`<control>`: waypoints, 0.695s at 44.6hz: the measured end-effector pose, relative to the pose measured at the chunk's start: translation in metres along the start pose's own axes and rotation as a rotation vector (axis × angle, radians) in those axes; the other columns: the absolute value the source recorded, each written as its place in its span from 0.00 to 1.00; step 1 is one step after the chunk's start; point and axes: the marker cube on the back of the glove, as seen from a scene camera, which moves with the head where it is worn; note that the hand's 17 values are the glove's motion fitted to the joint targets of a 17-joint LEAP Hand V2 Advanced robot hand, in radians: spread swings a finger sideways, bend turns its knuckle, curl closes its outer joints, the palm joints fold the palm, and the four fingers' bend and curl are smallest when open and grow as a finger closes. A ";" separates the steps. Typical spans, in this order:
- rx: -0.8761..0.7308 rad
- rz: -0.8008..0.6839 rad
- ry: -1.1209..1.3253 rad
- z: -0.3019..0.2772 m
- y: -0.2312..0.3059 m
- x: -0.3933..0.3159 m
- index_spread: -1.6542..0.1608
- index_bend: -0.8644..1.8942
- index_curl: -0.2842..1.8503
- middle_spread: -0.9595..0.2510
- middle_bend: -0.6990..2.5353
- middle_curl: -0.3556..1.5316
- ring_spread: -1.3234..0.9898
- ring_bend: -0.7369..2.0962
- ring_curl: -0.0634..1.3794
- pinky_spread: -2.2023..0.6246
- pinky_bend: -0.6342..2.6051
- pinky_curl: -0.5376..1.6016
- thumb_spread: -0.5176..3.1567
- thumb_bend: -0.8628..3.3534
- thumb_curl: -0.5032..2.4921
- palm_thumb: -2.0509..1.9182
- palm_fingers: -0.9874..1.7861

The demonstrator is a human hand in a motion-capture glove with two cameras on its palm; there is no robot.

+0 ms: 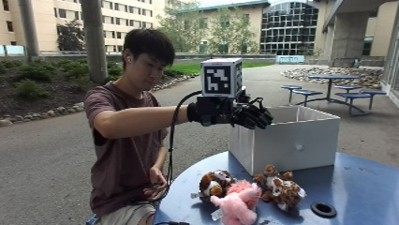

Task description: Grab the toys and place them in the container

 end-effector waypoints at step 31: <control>-0.120 -0.055 0.023 0.016 -0.026 0.011 0.78 0.35 0.22 0.66 0.28 0.30 0.51 0.41 0.16 0.77 0.37 0.38 0.53 0.20 0.22 0.51 0.32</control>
